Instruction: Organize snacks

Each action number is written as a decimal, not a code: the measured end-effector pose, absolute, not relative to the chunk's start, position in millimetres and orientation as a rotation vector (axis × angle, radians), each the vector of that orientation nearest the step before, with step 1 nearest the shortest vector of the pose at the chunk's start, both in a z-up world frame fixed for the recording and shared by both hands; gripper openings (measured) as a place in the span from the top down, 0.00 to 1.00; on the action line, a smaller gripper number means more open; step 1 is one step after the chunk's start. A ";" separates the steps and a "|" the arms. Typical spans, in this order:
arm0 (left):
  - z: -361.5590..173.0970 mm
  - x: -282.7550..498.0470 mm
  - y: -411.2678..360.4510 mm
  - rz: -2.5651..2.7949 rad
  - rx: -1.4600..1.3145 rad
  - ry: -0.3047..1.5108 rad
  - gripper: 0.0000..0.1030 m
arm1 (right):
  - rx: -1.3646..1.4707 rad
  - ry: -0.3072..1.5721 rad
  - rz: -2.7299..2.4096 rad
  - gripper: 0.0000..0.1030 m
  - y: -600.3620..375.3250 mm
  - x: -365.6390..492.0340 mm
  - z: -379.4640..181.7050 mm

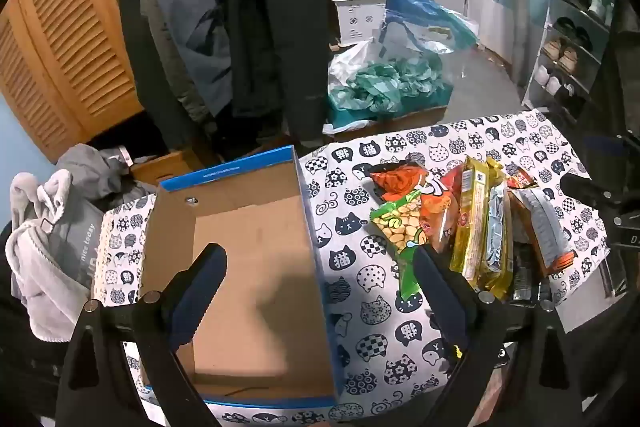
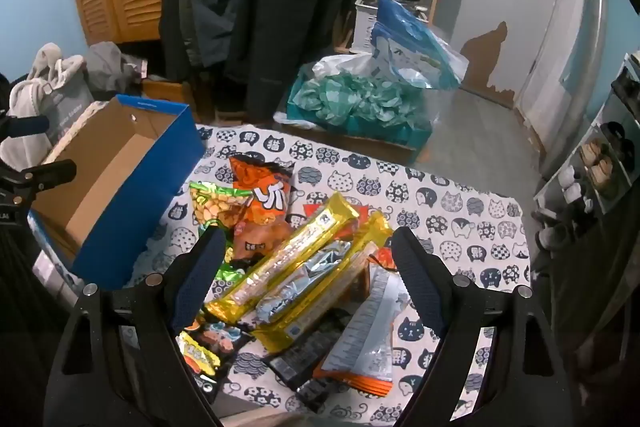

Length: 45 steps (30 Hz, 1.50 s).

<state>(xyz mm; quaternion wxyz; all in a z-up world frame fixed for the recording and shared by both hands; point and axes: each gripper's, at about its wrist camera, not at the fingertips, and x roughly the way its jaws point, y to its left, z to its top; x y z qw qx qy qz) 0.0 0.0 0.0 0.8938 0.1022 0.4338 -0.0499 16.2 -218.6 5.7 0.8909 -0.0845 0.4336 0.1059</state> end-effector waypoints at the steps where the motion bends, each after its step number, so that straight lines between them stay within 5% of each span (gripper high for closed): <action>1: 0.1 -0.3 -0.2 -0.103 0.214 0.896 0.08 | -0.176 0.899 0.220 0.19 -218.5 16.4 5.6; 45: -2.4 -1.5 -0.2 -0.121 0.191 0.896 0.08 | -0.190 0.912 0.204 0.19 -219.8 16.5 2.0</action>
